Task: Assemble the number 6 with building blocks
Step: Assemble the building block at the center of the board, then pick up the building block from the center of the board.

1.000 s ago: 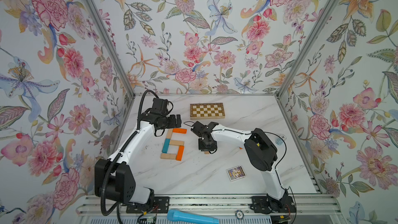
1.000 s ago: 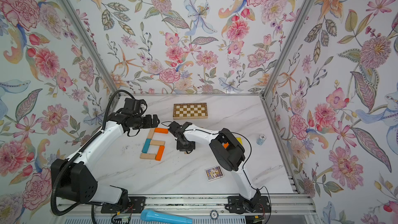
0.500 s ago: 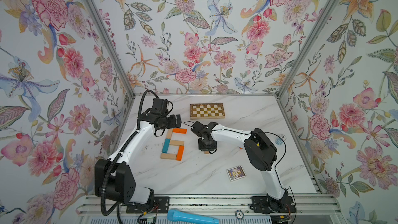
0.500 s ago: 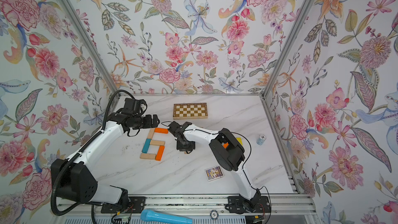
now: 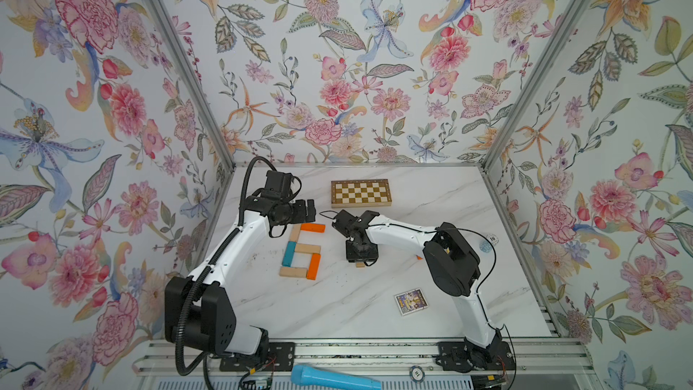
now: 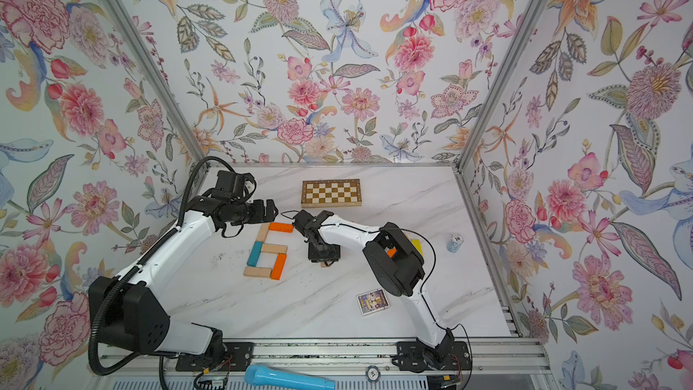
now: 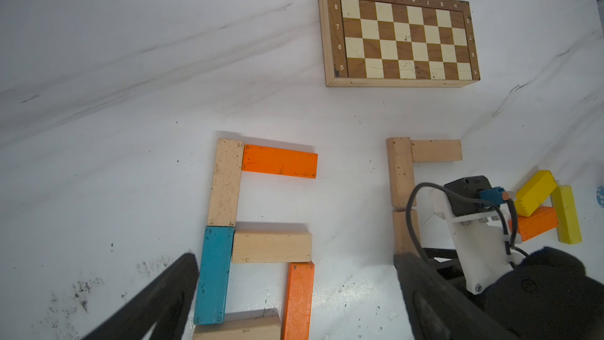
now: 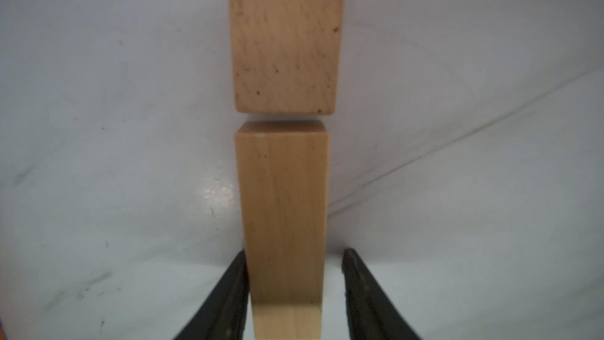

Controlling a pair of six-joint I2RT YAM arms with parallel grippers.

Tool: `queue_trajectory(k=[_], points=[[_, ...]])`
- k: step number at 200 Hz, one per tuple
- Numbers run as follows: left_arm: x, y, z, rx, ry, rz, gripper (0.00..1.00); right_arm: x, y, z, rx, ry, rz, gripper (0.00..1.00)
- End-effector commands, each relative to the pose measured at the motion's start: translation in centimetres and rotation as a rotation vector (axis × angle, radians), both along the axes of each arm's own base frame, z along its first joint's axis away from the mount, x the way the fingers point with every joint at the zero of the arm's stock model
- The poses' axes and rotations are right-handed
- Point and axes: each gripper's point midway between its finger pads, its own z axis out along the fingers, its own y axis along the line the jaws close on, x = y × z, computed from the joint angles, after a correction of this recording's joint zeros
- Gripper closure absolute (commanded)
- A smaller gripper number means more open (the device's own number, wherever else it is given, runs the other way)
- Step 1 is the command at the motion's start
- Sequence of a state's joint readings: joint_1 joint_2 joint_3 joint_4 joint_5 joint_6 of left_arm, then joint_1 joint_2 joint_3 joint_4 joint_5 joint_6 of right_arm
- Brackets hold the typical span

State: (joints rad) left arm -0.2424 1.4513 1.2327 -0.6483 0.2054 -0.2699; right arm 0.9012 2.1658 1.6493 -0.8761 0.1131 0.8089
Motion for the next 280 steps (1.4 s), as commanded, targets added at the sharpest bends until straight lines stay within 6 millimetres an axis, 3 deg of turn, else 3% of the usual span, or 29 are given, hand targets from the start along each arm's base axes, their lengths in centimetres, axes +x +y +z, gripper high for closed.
queue_trajectory(k=[1,28,41,61,75,95,125,149,183,220,236,280], points=[[0.3,-0.4,0.3,0.004,-0.019,-0.028,0.01,0.9,-0.4,0.7,-0.028,-0.045,0.011,0.42],[0.2,-0.1,0.6,0.019,-0.037,-0.024,0.01,2.6,0.2,6.8,0.044,-0.182,0.03,0.37],[0.2,0.1,0.7,0.025,-0.038,-0.024,0.01,3.4,-0.4,10.2,0.067,-0.267,0.021,0.34],[0.0,0.1,0.9,0.026,-0.045,-0.03,0.01,4.5,-3.6,14.0,0.072,-0.369,-0.042,0.32],[-0.1,0.0,1.0,0.024,-0.05,-0.033,0.01,5.0,-7.1,15.1,0.064,-0.403,-0.124,0.3],[-0.2,-0.2,1.0,0.011,-0.054,-0.043,0.01,4.8,-13.2,13.9,0.059,-0.374,-0.293,0.32],[-0.2,-0.6,0.6,0.01,-0.043,-0.057,0.01,2.8,-21.1,10.4,0.071,-0.284,-0.564,0.34],[-0.3,-1.2,0.0,-0.006,-0.025,-0.075,0.01,1.3,-25.1,8.0,0.084,-0.22,-0.711,0.36],[-0.5,-2.3,-0.5,-0.026,-0.006,-0.106,0.01,0.4,-29.9,6.0,0.018,-0.167,-0.716,0.4],[-0.5,-2.8,-0.9,-0.03,0.006,-0.126,0.01,1.2,-30.8,4.3,0.012,-0.096,-0.531,0.4],[-0.5,-3.1,-1.0,-0.038,0.011,-0.132,0.01,1.8,-30.7,4.7,-0.007,-0.094,-0.425,0.38],[-0.4,-3.0,-1.1,-0.034,0.011,-0.132,0.01,2.6,-33.0,4.6,-0.09,-0.089,-0.311,0.37]])
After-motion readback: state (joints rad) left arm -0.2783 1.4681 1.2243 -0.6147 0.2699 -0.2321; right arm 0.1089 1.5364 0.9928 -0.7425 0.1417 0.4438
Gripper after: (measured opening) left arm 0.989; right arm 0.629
